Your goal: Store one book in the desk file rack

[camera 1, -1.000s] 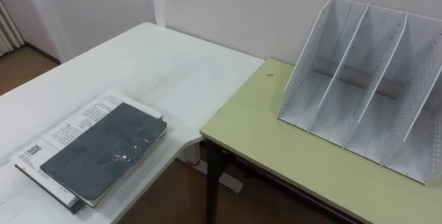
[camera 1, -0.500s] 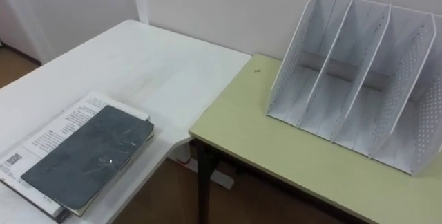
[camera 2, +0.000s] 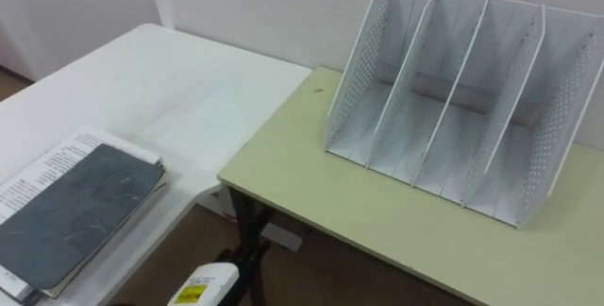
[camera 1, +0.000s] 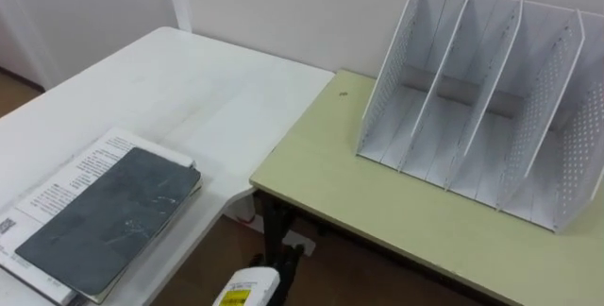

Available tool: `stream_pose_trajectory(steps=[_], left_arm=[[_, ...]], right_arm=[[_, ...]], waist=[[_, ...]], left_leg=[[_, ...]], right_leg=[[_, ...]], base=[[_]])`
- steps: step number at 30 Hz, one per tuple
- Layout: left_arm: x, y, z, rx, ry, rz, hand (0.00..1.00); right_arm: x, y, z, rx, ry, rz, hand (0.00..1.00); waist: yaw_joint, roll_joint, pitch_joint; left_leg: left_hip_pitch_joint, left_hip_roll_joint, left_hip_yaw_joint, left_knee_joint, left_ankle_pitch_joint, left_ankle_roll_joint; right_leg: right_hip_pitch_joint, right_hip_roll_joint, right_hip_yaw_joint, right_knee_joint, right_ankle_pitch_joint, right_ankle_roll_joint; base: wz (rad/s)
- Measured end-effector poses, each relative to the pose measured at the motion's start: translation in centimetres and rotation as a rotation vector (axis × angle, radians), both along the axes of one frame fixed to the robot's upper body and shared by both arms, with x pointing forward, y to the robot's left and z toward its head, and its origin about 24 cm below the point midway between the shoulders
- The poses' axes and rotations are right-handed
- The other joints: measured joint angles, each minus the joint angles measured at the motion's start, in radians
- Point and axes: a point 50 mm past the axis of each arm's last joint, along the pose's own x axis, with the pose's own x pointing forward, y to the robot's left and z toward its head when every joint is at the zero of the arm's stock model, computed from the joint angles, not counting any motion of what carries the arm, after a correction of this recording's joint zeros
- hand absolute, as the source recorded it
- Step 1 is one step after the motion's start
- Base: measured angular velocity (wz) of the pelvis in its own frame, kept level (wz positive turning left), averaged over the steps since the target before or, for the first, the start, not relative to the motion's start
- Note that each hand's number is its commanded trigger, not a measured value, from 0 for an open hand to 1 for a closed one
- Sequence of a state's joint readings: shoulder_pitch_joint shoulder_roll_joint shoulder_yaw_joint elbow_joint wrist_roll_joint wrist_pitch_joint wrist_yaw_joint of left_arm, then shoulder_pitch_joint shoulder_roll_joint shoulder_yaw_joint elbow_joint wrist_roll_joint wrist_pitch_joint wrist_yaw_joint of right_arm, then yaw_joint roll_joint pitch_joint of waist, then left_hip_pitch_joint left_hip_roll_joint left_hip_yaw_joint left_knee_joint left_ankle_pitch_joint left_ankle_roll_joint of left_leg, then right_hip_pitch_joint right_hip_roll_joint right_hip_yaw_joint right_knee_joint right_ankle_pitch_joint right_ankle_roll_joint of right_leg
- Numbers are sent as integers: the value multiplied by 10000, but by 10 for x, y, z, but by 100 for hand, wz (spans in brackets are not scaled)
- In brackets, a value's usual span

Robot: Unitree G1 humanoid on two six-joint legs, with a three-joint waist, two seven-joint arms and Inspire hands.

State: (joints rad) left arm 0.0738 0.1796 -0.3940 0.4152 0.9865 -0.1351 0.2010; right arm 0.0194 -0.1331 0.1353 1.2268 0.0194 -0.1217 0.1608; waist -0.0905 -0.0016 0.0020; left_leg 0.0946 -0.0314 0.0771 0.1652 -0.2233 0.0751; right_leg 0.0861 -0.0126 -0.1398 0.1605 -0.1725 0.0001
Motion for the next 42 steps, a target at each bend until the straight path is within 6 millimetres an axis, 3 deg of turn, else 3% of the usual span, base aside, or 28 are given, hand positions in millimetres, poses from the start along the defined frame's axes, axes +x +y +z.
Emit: stream_pose_trajectory(steps=[6,27,37,42], left_arm=[[11,11,17,-174,-1534,503,0],[31,40,70,-297,-5720,2065,0],[33,50,80,-230,-6197,2458,0],[35,59,81,-9,-6270,2923,0]], right_arm=[[-3,-4,0,-95,103,-194,0],[-5,-6,-1,-223,247,-370,0],[-9,-10,-1,-308,475,-483,0],[-11,-12,-1,-348,537,-648,0]], waist=[[45,110,-6],[167,115,-22],[403,175,-131],[433,183,-134]], left_leg=[[48,11,-5,5,2,-3],[41,5,-69,1,2,-4],[48,2,-72,35,2,-3],[35,1,-143,34,2,-4]], right_leg=[[97,11,17,-90,39,-23],[111,9,-95,-106,39,-23],[111,9,-37,-100,40,-24],[126,10,-124,-97,42,-29]], base=[[0],[0],[0],[2]])
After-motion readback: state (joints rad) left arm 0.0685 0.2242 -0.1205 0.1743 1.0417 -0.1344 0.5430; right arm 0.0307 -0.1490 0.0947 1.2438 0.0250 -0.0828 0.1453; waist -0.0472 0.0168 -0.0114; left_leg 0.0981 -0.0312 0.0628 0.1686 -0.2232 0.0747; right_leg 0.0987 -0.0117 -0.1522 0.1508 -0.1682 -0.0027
